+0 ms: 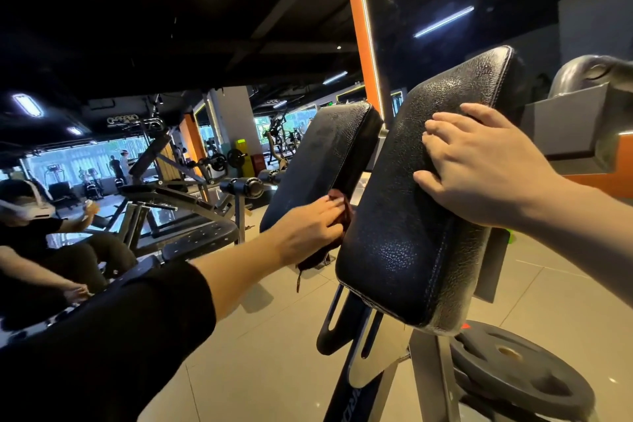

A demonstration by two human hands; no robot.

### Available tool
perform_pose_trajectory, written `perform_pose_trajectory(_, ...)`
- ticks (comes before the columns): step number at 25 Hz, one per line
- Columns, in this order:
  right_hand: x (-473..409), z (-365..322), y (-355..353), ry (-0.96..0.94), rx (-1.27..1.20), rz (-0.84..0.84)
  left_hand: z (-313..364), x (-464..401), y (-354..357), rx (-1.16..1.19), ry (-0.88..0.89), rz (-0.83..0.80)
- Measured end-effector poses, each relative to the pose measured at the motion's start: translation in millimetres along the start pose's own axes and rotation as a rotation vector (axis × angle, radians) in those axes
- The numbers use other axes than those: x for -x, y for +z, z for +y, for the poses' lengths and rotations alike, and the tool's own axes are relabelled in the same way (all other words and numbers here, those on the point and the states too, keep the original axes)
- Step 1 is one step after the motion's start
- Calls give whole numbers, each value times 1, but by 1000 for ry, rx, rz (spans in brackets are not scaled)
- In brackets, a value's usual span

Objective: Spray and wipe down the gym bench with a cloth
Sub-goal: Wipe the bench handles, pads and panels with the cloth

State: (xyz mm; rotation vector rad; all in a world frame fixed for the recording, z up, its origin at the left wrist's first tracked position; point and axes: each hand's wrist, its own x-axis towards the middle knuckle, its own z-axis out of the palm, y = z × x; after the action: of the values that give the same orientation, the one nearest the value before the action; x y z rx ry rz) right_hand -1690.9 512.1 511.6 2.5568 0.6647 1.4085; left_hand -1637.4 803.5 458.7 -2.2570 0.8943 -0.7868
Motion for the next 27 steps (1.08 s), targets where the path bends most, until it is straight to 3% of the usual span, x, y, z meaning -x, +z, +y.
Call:
perform_pose_trajectory(3, -7, 7, -13, -61, -24, -12, -28, -55, -15, -102, -54, 112)
perform_pose_trajectory(7, -20, 25, -16, -118, -89, 57, -46, -124, -25, -180, -169, 136)
perform_pose_trajectory(13, -44, 62, -8, -134, -181, 59, -40, -83, -1, -81, 36, 162)
perform_pose_trajectory(18, -56, 63, -2, 1, -223, 102, -61, -136, -19, -109, -151, 235)
perform_pose_trajectory(22, -54, 68, 4, 31, -253, 87, -63, -179, -26, -165, -197, 344)
perform_pose_trajectory(27, -52, 70, 8, 22, -287, 100, -53, -174, -7, 1, -227, 399)
